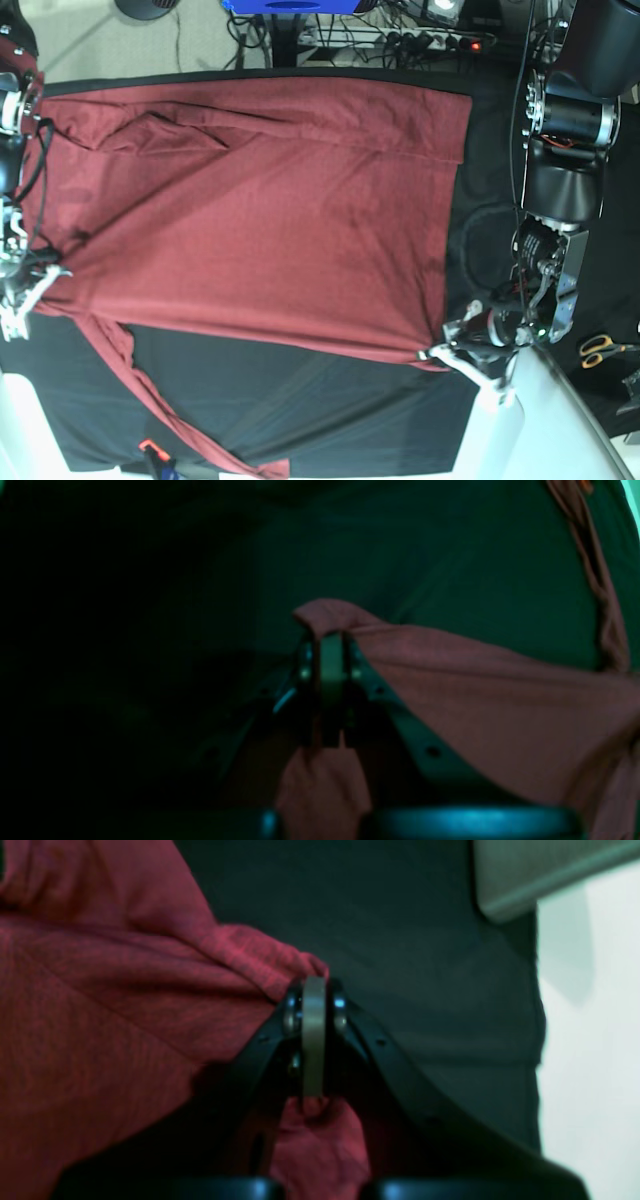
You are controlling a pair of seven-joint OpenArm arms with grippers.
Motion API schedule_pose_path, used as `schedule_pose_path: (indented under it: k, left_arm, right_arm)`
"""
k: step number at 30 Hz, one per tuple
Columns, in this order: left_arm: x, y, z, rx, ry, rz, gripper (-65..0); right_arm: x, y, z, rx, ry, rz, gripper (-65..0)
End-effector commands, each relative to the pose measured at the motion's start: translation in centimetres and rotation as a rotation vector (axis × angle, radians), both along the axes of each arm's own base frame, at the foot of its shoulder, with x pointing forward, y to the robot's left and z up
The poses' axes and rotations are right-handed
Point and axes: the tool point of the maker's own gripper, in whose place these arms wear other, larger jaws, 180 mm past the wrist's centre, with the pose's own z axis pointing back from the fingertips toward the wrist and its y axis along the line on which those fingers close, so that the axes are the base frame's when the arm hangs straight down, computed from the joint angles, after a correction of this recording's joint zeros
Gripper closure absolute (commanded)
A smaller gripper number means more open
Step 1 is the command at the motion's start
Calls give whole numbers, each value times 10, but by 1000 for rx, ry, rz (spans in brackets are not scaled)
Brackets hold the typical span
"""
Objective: Fold the T-shirt properly
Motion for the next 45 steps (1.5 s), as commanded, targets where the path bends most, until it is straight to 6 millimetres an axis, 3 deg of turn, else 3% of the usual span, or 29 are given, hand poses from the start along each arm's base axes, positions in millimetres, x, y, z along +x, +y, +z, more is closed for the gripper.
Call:
schedule_pose_path:
  k: [1,10,23,35,45]
  left_arm:
    - [15,14,26,-7,-72,40,0]
    - [12,11,43,-13,-77,18,0]
    - [-6,0,19,-30,-33,5,0]
    - [-46,-10,-10,-28,17,-24,0]
    - [-69,-26,0,-17,45,-104,0]
  right_arm:
    - [15,-16,25,-36,-62,-10,0]
    - [16,-6,21,-23,-59,2,0]
    - [13,-17,24,-45,-59,-10,0]
    - [-11,-20,14,-85,9,-9,0]
    - [-30,-21,-1,-86,66,-16,0]
